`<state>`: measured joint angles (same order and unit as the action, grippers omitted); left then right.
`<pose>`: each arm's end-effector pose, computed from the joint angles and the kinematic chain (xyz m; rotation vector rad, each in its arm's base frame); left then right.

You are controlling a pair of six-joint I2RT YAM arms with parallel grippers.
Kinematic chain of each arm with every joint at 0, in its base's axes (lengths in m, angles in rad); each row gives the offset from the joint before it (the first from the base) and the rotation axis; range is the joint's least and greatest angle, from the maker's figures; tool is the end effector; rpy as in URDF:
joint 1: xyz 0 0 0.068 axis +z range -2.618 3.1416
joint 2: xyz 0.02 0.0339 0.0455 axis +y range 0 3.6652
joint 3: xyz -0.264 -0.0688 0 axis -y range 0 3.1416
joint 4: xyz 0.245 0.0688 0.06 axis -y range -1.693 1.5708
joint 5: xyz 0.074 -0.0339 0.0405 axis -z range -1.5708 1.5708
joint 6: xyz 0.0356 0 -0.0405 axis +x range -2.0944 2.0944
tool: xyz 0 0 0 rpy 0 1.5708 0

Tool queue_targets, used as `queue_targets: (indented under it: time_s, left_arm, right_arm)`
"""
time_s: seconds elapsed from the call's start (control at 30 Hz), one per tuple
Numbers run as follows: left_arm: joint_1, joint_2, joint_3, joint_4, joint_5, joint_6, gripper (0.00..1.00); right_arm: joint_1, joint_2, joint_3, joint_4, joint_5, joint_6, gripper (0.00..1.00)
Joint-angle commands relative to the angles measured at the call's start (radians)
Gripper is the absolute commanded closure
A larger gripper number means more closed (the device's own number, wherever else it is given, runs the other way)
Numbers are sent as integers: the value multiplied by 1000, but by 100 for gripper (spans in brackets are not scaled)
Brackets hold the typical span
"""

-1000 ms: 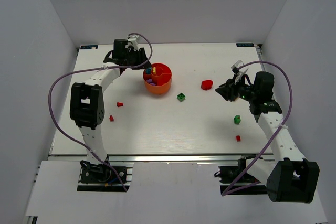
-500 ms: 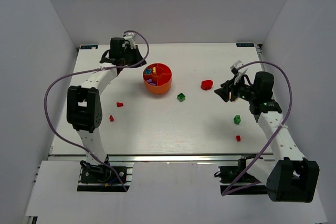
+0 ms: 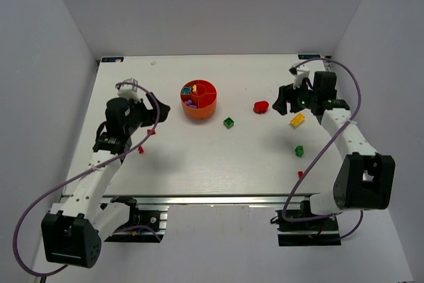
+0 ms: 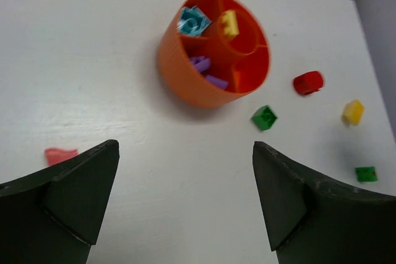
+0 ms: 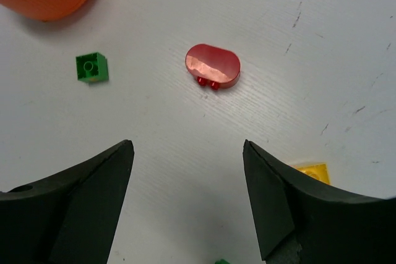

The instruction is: Sort the legos into containers by color

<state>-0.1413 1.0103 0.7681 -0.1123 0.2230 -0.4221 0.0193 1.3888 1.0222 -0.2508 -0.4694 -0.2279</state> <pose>0.2304 -0.0407 0.2989 -0.1227 1.9575 -0.5887 0.3083 0.0221 0.2801 -0.5216 2.0735 0.3905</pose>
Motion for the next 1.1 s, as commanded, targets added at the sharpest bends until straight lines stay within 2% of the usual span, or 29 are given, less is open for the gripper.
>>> queue_targets:
  time_s: [0.0,0.07,0.2,0.23,0.27,0.33,0.4,0.47,0.57,0.73,1.07]
  left_arm:
    - [-7,-48,-66,-38,-149,-34,2]
    - [-18,-44,-41,-59,-166,-24,2]
    - [-6,-12,-3,-116,-162,-35,2]
    - [-6,-12,2,-122,-171,-34,2]
    - [-6,-15,3,-125,-177,-30,2]
    - [-6,-36,-1,-121,-188,-27,2]
    - [-6,-55,-12,-113,-200,-26,2]
    - [-6,-58,-12,-116,-208,-18,2]
    - [-6,-52,-9,-121,-208,-15,2]
    - [-6,-36,-7,-121,-208,-10,2]
    - [-6,-21,-7,-122,-208,-1,2]
  right_arm:
    - [1,59,107,-64,11,10,23]
    - [1,81,134,-67,-61,-57,20]
    - [2,171,183,-148,-216,-348,13]
    - [7,196,200,-183,-235,-504,11]
    - [11,222,217,-223,-270,-589,11]
    - [25,300,274,-329,-265,-821,11]
    - [41,372,327,-395,-215,-948,11]
    - [70,418,343,-409,-151,-1106,11]
    - [100,446,337,-351,-54,-1247,11]
    - [119,506,387,-308,-21,-1334,12]
    - [159,702,567,-403,11,-1406,15]
